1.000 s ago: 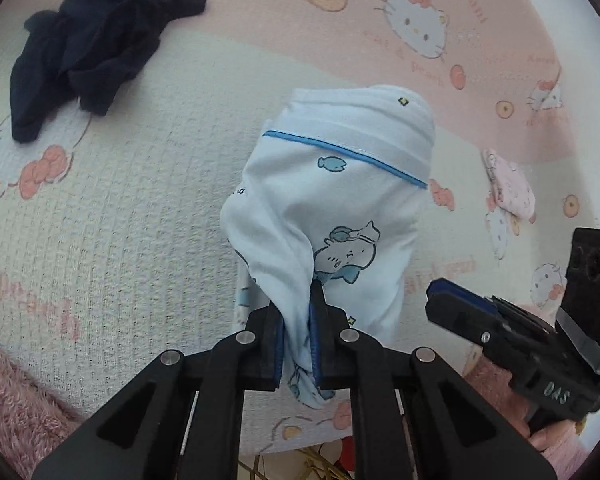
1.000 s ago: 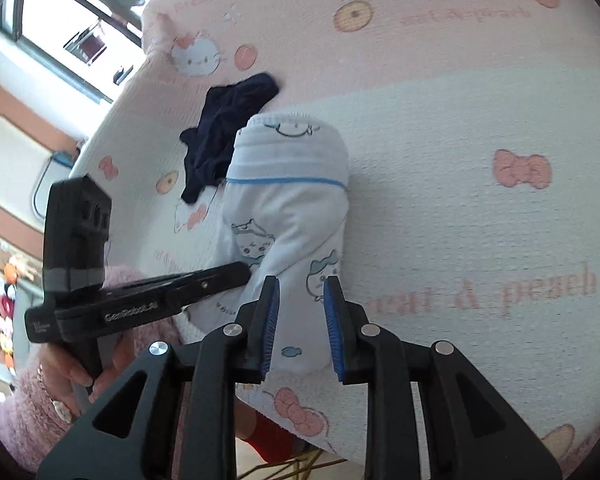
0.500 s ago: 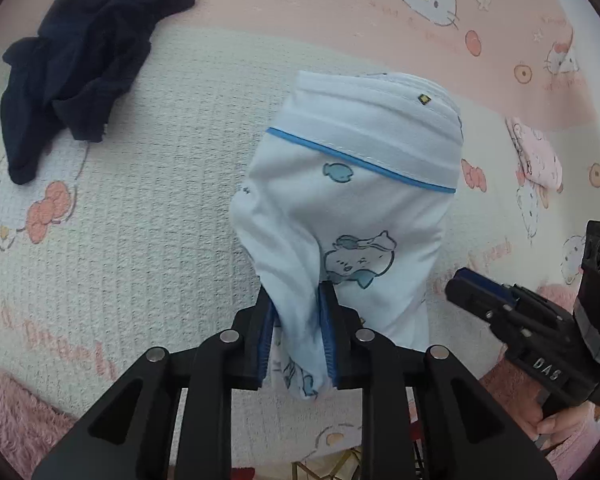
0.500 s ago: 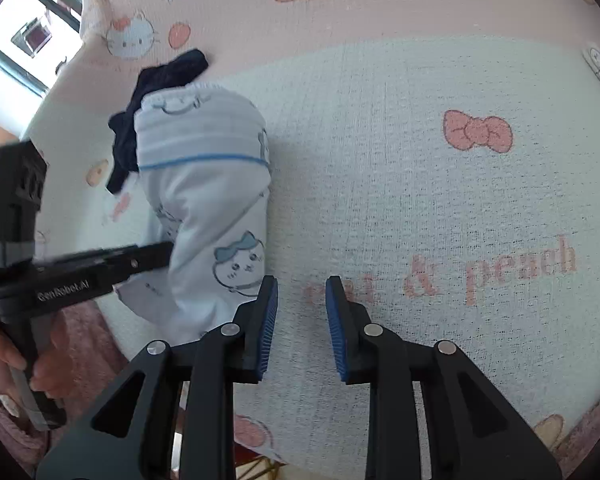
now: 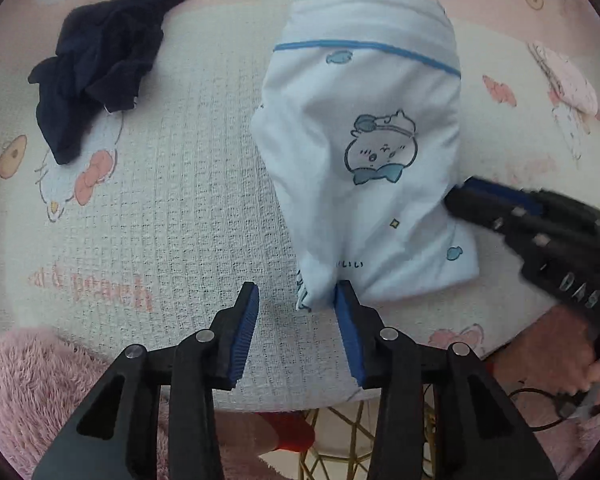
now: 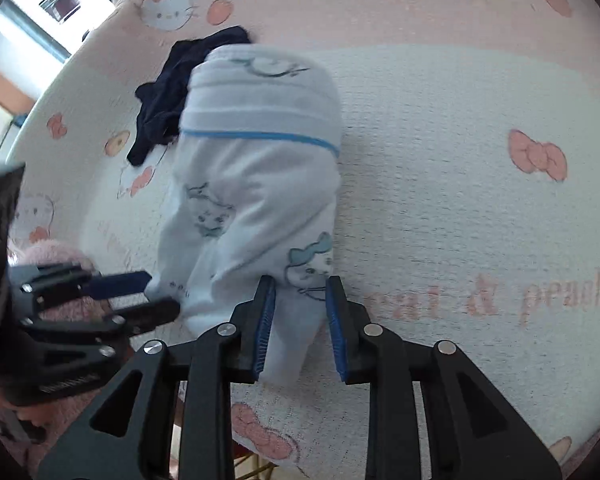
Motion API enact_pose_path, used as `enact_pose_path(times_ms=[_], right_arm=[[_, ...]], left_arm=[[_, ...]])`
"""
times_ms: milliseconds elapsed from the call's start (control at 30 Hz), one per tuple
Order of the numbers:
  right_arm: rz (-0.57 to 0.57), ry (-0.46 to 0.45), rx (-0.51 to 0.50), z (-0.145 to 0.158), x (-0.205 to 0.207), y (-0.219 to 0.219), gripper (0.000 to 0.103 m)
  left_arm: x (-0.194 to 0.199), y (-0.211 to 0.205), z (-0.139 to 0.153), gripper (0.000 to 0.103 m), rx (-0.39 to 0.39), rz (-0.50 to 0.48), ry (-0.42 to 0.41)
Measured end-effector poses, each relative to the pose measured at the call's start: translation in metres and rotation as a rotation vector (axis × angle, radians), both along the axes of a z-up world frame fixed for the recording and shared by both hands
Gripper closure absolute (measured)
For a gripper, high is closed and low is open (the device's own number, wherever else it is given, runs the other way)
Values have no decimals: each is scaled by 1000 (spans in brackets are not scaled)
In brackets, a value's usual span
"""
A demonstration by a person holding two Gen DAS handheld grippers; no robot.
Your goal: Fold clothes
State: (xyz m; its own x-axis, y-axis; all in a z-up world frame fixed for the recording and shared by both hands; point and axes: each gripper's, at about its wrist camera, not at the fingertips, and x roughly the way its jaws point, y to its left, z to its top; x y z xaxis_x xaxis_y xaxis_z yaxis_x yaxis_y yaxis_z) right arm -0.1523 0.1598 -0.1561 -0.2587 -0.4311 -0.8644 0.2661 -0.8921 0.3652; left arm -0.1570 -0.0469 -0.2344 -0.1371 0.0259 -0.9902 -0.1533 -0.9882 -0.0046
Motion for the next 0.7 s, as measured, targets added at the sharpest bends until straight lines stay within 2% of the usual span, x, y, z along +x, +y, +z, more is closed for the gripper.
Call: enact_pose_path(times_ms=[100,167,233,300,367,467,567,700], right_arm=[[-71,6,67,2,-4,24,73],[-102,0,-48,17,-3,44,73],[-110,56,-134,40,-4,50,73],[-81,120,-128,62,-10,40,73],[-45,168,-122,78,-19,26,73],[33,171,-69,81,-34,-4,73],[80,141,3,64,-43,-19,73],[79,109,57,38,-55,-25,74]], left_arm=[[1,-10,15,60,32,30,63],[-3,-20,34,60,76,59,146],[-13,-30,52,60,143,82,247],[-28,-34,66,60,211,80,332],[-51,-23,73,60,251,44,369],[-79,-6,61,60,289,-11,330],[-88,1,45,60,269,-25,302],[-91,2,15,58,203,15,247]])
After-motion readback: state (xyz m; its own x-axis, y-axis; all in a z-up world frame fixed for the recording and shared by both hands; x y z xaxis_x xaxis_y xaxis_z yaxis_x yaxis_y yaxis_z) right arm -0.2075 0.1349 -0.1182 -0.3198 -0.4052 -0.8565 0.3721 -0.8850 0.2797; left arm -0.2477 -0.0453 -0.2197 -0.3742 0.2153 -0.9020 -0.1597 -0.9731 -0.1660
